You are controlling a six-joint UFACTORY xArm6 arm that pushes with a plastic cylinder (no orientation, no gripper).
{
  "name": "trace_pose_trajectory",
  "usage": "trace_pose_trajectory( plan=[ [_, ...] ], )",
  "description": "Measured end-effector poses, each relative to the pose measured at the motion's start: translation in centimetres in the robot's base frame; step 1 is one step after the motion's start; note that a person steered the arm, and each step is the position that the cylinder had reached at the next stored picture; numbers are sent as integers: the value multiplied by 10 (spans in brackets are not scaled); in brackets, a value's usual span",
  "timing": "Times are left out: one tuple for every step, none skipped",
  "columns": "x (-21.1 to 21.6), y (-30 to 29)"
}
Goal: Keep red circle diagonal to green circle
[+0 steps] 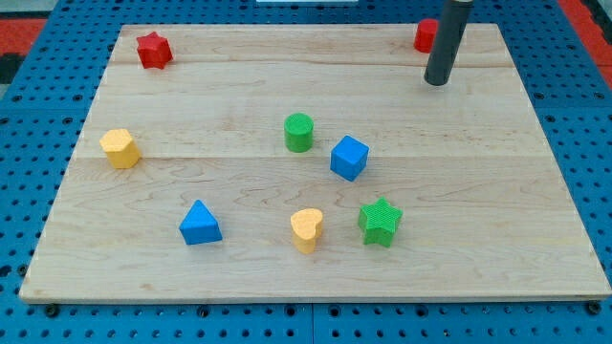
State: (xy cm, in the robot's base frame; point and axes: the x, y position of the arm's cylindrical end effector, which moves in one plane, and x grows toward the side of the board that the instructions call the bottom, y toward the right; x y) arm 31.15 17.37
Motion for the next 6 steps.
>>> trace_pose_trajectory(
  plan=[
    [0, 0],
    [7, 3],
    [75, 14],
    [131, 34],
    [139, 39],
    [74, 21]
  ],
)
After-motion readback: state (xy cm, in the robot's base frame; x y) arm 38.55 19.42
